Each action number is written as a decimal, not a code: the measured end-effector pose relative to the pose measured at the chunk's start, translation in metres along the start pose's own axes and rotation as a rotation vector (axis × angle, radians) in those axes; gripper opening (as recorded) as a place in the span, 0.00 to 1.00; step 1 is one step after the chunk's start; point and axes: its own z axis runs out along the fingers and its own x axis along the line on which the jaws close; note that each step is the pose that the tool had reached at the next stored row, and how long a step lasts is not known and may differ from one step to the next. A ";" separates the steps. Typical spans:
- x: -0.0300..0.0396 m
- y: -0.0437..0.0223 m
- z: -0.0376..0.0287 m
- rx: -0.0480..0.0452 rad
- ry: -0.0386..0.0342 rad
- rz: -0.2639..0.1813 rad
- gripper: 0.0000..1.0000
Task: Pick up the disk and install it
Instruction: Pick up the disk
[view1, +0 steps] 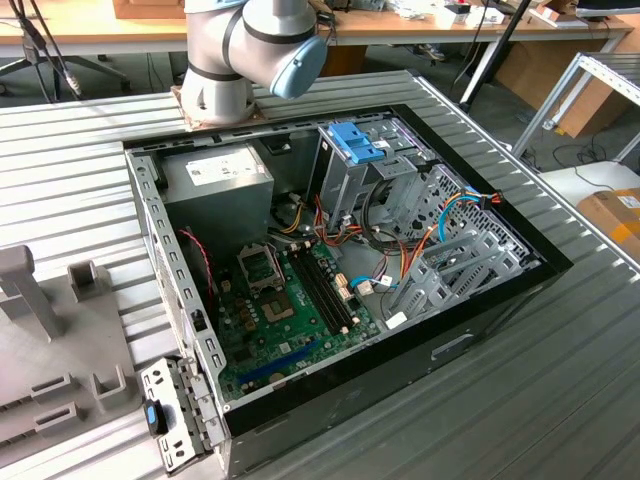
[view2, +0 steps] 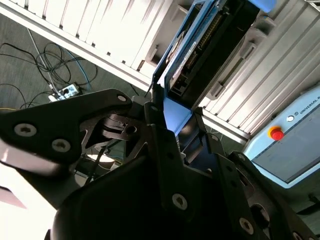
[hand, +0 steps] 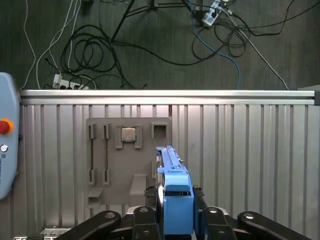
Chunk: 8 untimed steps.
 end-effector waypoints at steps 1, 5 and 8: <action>-0.0001 -0.0030 0.0001 0.0001 -0.0001 0.000 0.36; -0.0006 -0.0124 0.0003 0.0001 -0.0001 0.000 0.36; -0.0010 -0.0190 0.0004 0.0001 -0.0001 0.000 0.36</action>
